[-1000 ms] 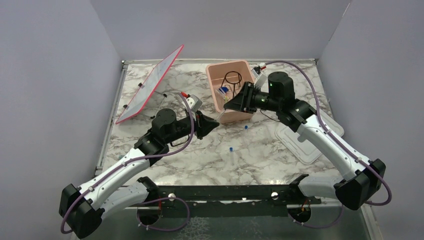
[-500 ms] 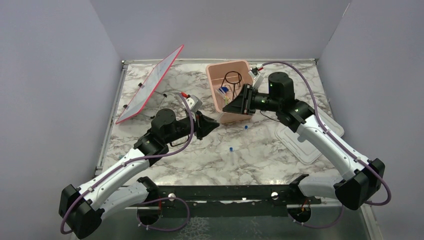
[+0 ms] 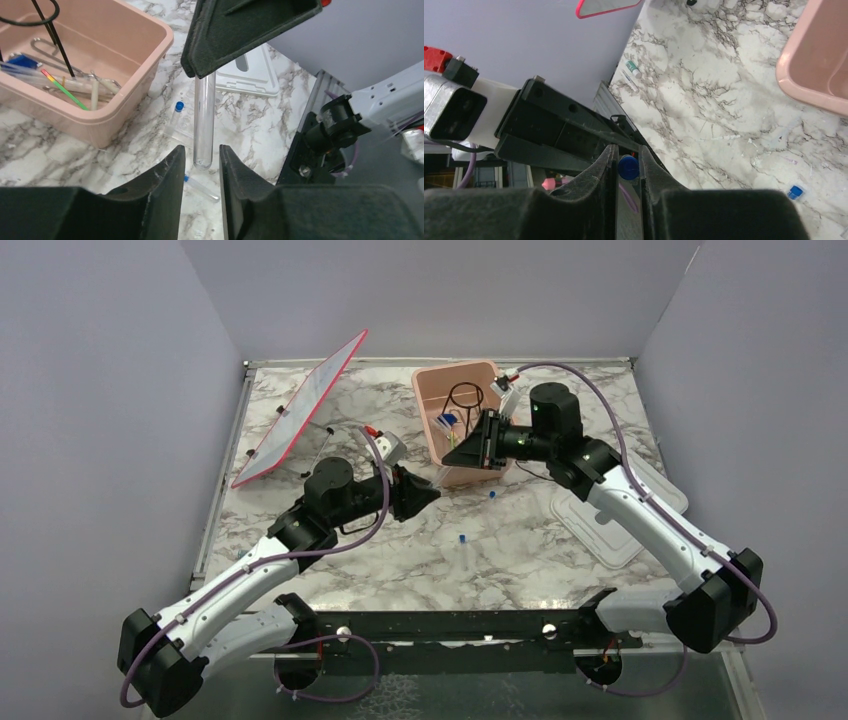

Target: Organize the chemistry lab equipment

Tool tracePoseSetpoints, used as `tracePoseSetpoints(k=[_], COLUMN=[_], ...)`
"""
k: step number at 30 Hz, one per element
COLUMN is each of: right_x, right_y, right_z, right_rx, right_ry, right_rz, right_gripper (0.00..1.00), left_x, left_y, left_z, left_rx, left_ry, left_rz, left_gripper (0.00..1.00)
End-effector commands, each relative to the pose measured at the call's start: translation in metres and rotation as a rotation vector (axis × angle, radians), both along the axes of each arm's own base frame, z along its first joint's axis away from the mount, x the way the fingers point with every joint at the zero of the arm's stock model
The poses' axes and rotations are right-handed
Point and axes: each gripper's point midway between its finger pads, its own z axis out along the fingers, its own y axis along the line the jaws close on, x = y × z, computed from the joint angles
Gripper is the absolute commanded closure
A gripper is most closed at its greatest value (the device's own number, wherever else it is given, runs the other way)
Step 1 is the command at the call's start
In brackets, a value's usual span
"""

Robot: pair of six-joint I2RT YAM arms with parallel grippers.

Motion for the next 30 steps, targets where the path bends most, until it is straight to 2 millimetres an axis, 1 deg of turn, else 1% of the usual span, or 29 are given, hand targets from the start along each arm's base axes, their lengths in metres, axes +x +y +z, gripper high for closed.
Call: tracePoseSetpoints(k=[1, 3, 5, 6, 9, 12, 14, 16, 20, 24, 26, 28, 30], right_x=[-0.002, 0.002, 0.01, 0.014, 0.027, 0.036, 0.038, 0.038, 0.033, 0.028, 0.025, 0.024, 0.023], right_y=[-0.008, -0.016, -0.028, -0.036, -0.064, -0.093, -0.108, -0.12, -0.13, -0.137, -0.142, -0.143, -0.141], right_z=[0.009, 0.001, -0.011, -0.019, -0.042, -0.063, -0.073, -0.078, -0.089, -0.109, -0.112, -0.111, -0.116], right_rx=[0.0, -0.045, -0.111, -0.15, -0.29, -0.417, -0.482, -0.528, -0.597, -0.689, -0.727, -0.747, -0.758], right_ry=[-0.08, -0.108, -0.149, -0.171, -0.222, -0.252, -0.278, -0.305, -0.343, -0.347, -0.369, -0.406, -0.426], right_rz=[-0.007, -0.049, -0.114, -0.149, -0.271, -0.38, -0.436, -0.487, -0.56, -0.614, -0.655, -0.676, -0.673], right_gripper=[0.85, 0.85, 0.85, 0.85, 0.84, 0.84, 0.85, 0.85, 0.85, 0.86, 0.86, 0.87, 0.87], left_x=[0.014, 0.019, 0.022, 0.023, 0.029, 0.036, 0.041, 0.044, 0.049, 0.052, 0.052, 0.052, 0.054], left_y=[0.008, 0.011, 0.014, 0.015, 0.02, 0.025, 0.028, 0.028, 0.027, 0.025, 0.023, 0.022, 0.021], left_z=[0.014, 0.013, 0.01, 0.009, 0.004, 0.001, -0.004, -0.009, -0.021, -0.027, -0.027, -0.029, -0.032], left_rx=[-0.001, 0.007, 0.019, 0.021, 0.029, 0.033, 0.041, 0.05, 0.073, 0.087, 0.083, 0.081, 0.087], left_ry=[0.002, 0.017, 0.028, 0.031, 0.045, 0.053, 0.064, 0.075, 0.102, 0.109, 0.105, 0.102, 0.106], left_rz=[0.097, 0.136, 0.162, 0.172, 0.217, 0.271, 0.301, 0.317, 0.335, 0.335, 0.326, 0.321, 0.323], left_gripper=[0.55, 0.44, 0.36, 0.34, 0.3, 0.29, 0.29, 0.29, 0.28, 0.28, 0.28, 0.28, 0.28])
